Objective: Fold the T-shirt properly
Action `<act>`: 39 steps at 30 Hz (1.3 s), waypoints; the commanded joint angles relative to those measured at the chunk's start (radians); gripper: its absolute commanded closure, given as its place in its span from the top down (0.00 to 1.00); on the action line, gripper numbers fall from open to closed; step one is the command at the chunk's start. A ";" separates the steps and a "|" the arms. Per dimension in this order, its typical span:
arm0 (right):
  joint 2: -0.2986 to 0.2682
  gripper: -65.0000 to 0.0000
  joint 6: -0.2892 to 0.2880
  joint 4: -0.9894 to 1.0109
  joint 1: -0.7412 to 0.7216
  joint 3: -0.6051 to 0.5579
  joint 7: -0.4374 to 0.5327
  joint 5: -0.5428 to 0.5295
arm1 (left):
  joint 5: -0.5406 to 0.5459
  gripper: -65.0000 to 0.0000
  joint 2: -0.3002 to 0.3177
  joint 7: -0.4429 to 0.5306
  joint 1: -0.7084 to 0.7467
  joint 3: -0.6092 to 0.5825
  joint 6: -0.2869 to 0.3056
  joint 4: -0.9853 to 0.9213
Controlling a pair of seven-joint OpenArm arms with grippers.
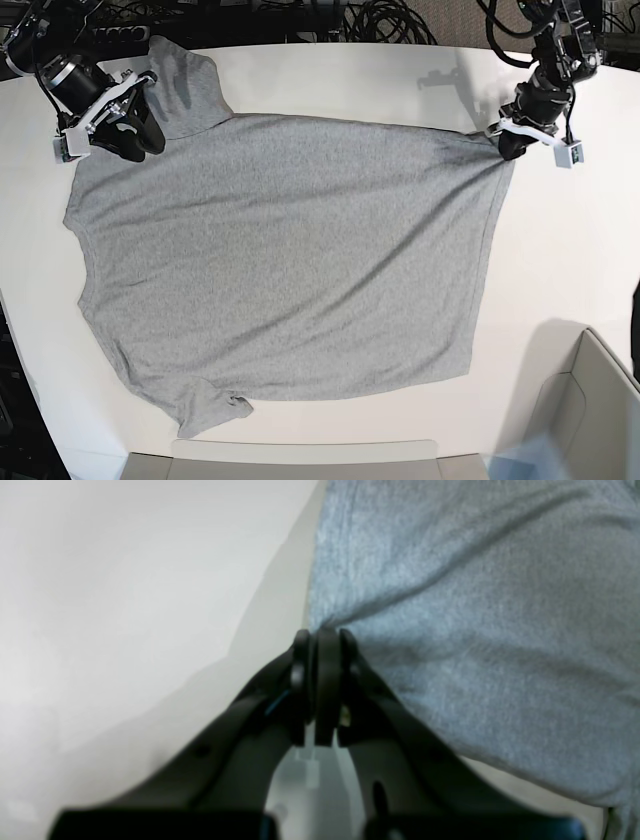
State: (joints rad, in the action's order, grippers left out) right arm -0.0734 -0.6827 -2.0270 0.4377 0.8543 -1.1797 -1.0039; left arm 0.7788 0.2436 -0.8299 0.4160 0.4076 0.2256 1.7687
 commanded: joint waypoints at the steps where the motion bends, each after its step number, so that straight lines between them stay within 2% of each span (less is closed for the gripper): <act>1: -0.009 0.34 -0.015 -0.016 -0.001 0.004 0.021 -0.025 | 0.008 0.00 0.010 0.022 -0.001 0.001 0.007 0.015; 2: -0.009 0.34 -0.010 -0.018 -0.001 0.004 0.022 -0.025 | 0.008 0.00 0.012 0.022 -0.001 -0.011 0.007 0.015; 5: -0.012 0.34 0.108 -0.022 -0.001 -0.010 0.039 -0.033 | 0.008 0.00 0.015 0.022 -0.001 -0.036 0.007 0.015; 8: -0.027 0.34 0.254 -0.025 0.019 -0.120 0.143 -0.053 | 0.008 0.00 0.012 0.022 -0.001 -0.039 0.007 0.015; 9: -0.050 0.34 0.308 -0.025 0.036 -0.163 0.172 -0.085 | 0.008 0.00 0.010 0.022 -0.001 -0.040 0.007 0.015; 12: -0.098 0.34 0.406 -0.025 0.048 -0.280 0.209 -0.171 | 0.008 0.00 0.010 0.022 -0.001 -0.040 0.007 0.015; 13: -0.104 0.34 0.413 -0.025 0.048 -0.289 0.211 -0.185 | 0.008 0.00 0.010 0.022 -0.001 -0.040 0.007 0.015; 15: -0.105 0.34 0.378 -0.025 0.026 -0.295 0.202 -0.192 | 0.008 0.00 0.012 0.022 -0.001 -0.040 0.007 0.015; 20: -0.102 0.34 0.182 -0.024 0.002 -0.289 0.208 -0.158 | 0.008 0.00 0.015 0.022 -0.001 -0.040 0.007 0.015; 24: -0.102 0.34 0.174 -0.022 -0.023 -0.292 0.177 -0.103 | 0.008 0.00 0.015 0.022 -0.001 -0.040 0.007 0.015; 28: -0.099 0.34 0.182 -0.016 -0.052 -0.286 0.102 -0.168 | 0.008 0.00 0.017 0.022 -0.002 -0.040 0.007 0.015; 32: -0.098 0.34 0.249 0.016 -0.067 -0.272 0.086 -0.286 | 0.009 0.00 0.017 0.022 -0.004 -0.040 0.007 0.015; 34: -0.101 0.34 0.280 0.051 -0.076 -0.270 0.085 -0.298 | 0.009 0.00 0.017 0.022 -0.004 -0.040 0.007 0.015; 36: -0.102 0.34 0.260 0.067 -0.084 -0.255 0.082 -0.300 | 0.009 0.00 0.017 0.022 -0.004 -0.040 0.007 0.015; 39: -0.096 0.34 0.137 0.068 -0.084 -0.221 0.082 -0.297 | 0.009 0.00 0.017 0.022 -0.004 -0.040 0.007 0.017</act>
State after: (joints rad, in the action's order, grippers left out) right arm -0.1612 -0.5365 -1.9415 0.3626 0.6262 -1.1168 -1.2789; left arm 0.7792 0.2493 -0.8265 0.4129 0.3634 0.2256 1.7687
